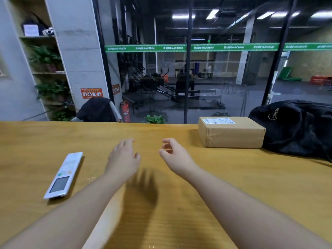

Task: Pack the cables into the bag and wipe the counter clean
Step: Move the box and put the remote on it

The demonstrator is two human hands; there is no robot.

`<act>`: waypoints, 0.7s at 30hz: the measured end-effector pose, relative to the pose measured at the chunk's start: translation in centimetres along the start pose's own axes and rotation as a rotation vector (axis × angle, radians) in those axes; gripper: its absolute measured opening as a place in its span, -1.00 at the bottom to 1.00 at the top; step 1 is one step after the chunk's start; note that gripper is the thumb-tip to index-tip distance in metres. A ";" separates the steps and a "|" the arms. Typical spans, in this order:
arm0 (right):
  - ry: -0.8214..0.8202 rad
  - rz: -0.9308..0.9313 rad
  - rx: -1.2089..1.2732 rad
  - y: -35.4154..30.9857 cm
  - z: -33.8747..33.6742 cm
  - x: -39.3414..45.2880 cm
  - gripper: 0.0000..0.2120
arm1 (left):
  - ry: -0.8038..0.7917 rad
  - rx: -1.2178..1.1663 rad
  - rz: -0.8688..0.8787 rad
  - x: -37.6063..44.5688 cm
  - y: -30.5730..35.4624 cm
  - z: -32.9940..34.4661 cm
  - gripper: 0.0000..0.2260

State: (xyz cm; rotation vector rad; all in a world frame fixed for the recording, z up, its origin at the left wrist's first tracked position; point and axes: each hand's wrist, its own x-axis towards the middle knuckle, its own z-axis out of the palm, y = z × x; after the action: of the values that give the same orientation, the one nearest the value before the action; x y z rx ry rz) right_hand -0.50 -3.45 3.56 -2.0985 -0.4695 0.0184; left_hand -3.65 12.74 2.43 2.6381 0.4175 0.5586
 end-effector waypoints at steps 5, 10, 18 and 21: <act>-0.099 -0.005 0.049 -2.9 4.2 -1.0 -0.58 | -0.030 0.214 -0.337 -0.3 -6.9 -3.1 -0.57; -0.129 -0.027 0.025 -4.5 6.5 -1.5 -0.61 | -0.138 0.252 -0.622 -0.9 -11.7 -4.2 -0.52; -0.145 -0.032 0.008 -5.4 7.3 -1.7 -0.64 | -0.134 0.261 -0.627 -1.7 -13.3 -4.2 -0.50; -0.159 -0.034 -0.010 -5.3 7.1 -1.8 -0.64 | -0.058 0.248 -0.620 -1.9 -13.0 -4.4 -0.52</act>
State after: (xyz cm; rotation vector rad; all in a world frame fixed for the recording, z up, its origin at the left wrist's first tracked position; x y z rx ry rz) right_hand -5.27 4.29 3.72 -2.1072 -0.6017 0.1649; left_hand -9.81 24.82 -0.32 2.5335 1.2921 0.2355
